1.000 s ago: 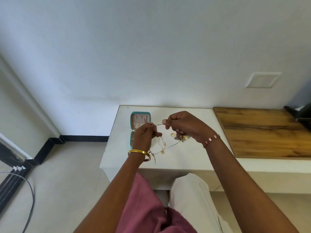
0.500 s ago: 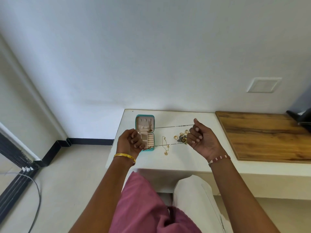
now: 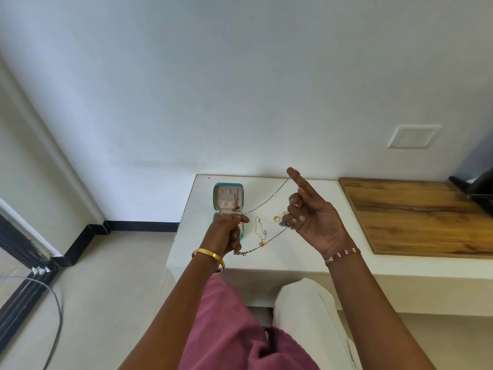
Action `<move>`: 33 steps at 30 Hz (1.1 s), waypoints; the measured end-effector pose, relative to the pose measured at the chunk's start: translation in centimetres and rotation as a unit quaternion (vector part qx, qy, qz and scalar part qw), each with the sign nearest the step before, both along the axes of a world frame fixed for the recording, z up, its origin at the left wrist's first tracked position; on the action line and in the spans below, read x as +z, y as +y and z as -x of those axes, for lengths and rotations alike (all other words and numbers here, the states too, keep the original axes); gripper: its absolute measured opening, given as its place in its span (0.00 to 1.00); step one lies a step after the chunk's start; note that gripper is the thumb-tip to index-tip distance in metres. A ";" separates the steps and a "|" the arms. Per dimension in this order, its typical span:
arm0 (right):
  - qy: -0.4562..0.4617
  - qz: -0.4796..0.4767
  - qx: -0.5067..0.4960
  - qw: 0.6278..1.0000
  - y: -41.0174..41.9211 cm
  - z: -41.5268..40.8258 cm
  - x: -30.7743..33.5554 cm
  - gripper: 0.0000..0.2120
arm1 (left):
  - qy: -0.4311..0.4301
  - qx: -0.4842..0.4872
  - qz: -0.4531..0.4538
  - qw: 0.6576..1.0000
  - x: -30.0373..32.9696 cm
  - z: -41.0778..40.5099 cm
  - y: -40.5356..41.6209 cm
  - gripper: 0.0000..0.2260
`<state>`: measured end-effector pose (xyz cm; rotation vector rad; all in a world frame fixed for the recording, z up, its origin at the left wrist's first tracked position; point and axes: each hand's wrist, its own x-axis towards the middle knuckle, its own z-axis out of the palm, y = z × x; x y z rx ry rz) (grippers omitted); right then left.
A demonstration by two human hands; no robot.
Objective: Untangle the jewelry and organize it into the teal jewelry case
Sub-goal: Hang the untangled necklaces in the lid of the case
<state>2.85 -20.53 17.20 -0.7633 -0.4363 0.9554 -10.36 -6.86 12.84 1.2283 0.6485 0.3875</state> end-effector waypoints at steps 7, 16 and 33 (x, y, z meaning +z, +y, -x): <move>-0.061 0.007 0.043 0.997 1.1 2.4 -0.2 0.27 | 0.060 -0.057 -0.171 0.982 0.1 -0.9 -1.4 0.12; -0.204 0.126 -0.013 0.971 1.3 3.4 1.2 0.17 | 0.032 -0.026 -0.298 0.954 -0.1 -0.9 -3.5 0.10; -0.471 0.278 -0.041 0.836 1.2 2.3 2.4 0.22 | 0.060 0.005 -0.370 0.927 1.1 -2.4 -3.7 0.03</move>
